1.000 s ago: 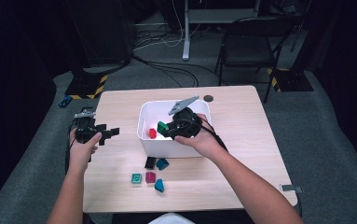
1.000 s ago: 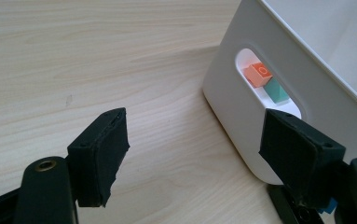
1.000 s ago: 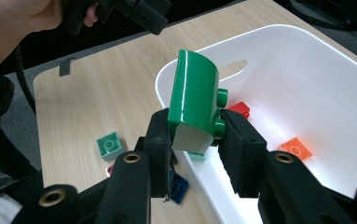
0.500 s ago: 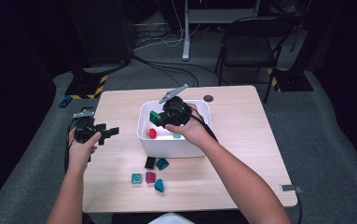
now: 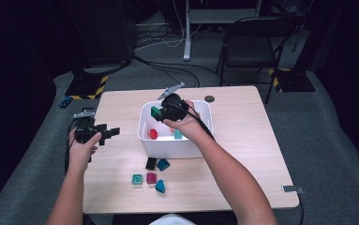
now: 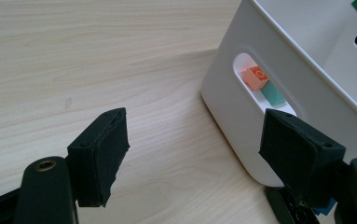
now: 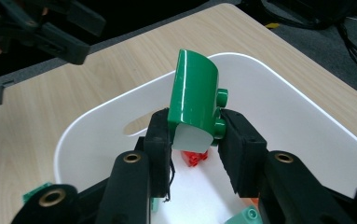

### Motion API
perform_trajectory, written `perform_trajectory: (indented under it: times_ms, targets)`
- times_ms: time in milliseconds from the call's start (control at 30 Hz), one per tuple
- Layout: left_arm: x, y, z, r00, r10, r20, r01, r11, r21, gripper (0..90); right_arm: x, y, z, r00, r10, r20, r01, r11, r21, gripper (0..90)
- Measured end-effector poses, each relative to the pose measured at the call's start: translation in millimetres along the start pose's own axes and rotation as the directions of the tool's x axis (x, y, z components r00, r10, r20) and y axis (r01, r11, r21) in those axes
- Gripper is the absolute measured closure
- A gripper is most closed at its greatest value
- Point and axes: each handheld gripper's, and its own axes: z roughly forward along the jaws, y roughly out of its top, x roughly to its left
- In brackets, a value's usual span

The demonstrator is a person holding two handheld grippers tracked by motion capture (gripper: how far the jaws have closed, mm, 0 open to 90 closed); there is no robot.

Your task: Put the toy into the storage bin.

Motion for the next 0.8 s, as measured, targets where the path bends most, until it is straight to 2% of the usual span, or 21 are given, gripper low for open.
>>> perform_trajectory:
  times_ms: [233,433,600,800]
  targets:
    - [1.2,0.1,-0.1,1.0000,-0.002,0.000,0.002,1.0000,0.000,23.2,-16.8,-4.9,10.2,0.9998,0.015,0.014,-0.016,0.999,0.028,64.7]
    - [0.5,0.1,1.0,1.0000,-0.003,0.004,0.003,1.0000,0.002,23.2,-29.3,-10.7,18.7,0.9983,0.036,0.045,-0.038,0.998,0.052,64.7]
    - [0.6,0.2,0.8,0.9999,-0.009,0.007,0.009,1.0000,-0.001,23.2,-33.6,-14.7,23.0,0.9974,0.053,0.048,-0.056,0.996,0.071,64.6]
    - [1.5,0.4,1.1,1.0000,-0.006,0.006,0.007,1.0000,-0.004,23.2,-35.8,-18.0,27.2,0.9981,0.044,0.042,-0.048,0.995,0.092,64.6]
